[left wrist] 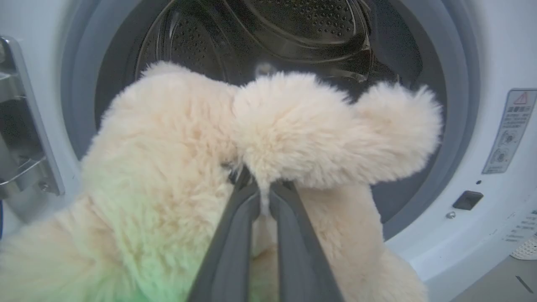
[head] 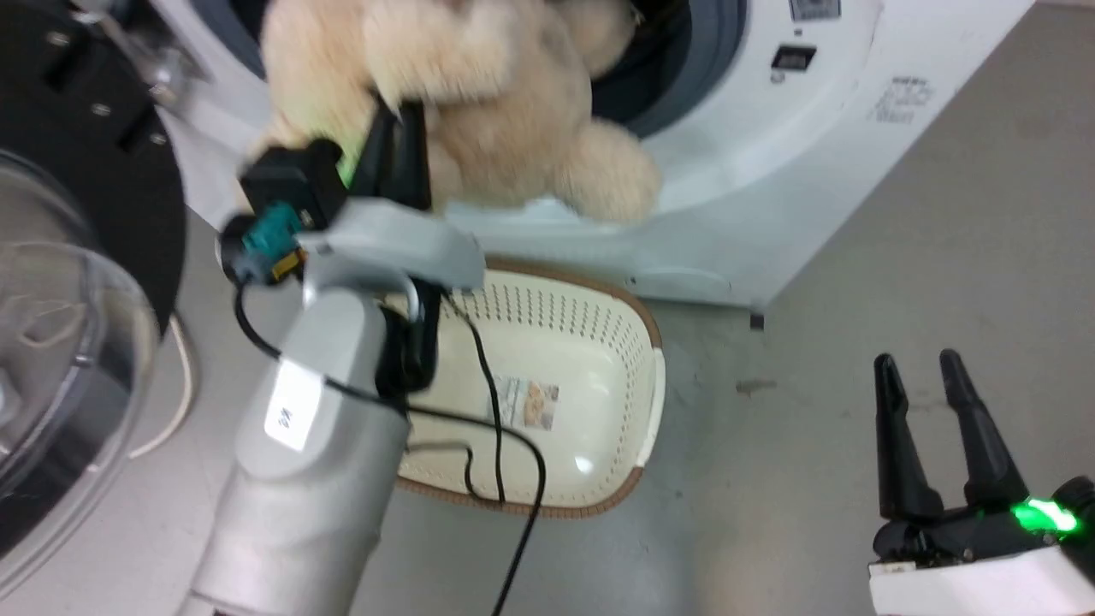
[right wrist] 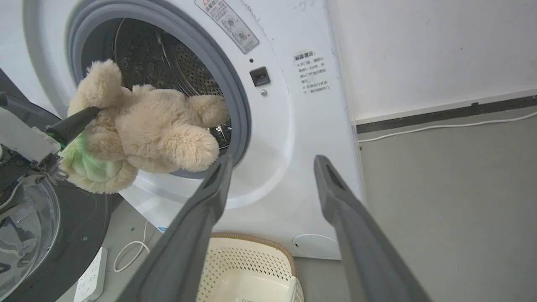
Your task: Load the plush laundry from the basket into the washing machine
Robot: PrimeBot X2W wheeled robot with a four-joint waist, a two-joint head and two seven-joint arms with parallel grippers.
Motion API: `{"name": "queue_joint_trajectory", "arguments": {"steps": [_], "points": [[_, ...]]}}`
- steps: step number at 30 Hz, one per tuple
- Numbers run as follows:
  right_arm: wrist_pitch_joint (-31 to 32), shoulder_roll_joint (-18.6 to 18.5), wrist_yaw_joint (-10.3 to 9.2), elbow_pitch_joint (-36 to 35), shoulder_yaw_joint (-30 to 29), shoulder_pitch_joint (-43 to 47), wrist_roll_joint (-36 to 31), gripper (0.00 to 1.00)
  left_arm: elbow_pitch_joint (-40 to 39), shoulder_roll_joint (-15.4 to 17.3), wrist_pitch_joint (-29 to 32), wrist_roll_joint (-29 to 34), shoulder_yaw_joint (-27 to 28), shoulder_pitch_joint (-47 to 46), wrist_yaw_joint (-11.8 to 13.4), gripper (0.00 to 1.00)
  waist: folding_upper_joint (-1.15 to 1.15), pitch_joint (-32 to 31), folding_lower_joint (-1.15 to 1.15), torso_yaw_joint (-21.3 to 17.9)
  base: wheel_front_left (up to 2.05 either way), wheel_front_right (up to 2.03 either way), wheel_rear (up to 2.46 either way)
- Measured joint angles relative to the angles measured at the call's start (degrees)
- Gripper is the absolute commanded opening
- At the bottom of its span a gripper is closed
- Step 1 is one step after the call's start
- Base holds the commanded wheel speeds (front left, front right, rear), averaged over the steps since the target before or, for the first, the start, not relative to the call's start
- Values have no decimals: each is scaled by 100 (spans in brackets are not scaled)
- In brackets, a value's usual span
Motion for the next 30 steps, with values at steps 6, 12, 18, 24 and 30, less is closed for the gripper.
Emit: {"name": "queue_joint_trajectory", "arguments": {"steps": [6,12,18,24,30], "points": [[-3,0,0,-97,9,-179,-29,100,67,-7,0,162,311,-653,-35,0,0,483,0,-140,0,0,0],[-56,0,0,-158,30,-343,-27,100,124,4,0,407,604,-1288,-86,0,0,989,0,-301,0,0,0],[-113,0,0,-175,41,-457,19,100,254,51,-1,662,789,-1853,-154,0,0,1449,0,-486,0,0,0],[-163,0,0,-142,109,-519,93,100,604,238,-8,835,916,-2423,-204,0,0,1792,0,-685,0,0,0],[-180,0,0,-118,155,-530,158,100,995,469,-8,977,953,-3078,-237,0,0,2071,0,-849,0,0,0]]}}
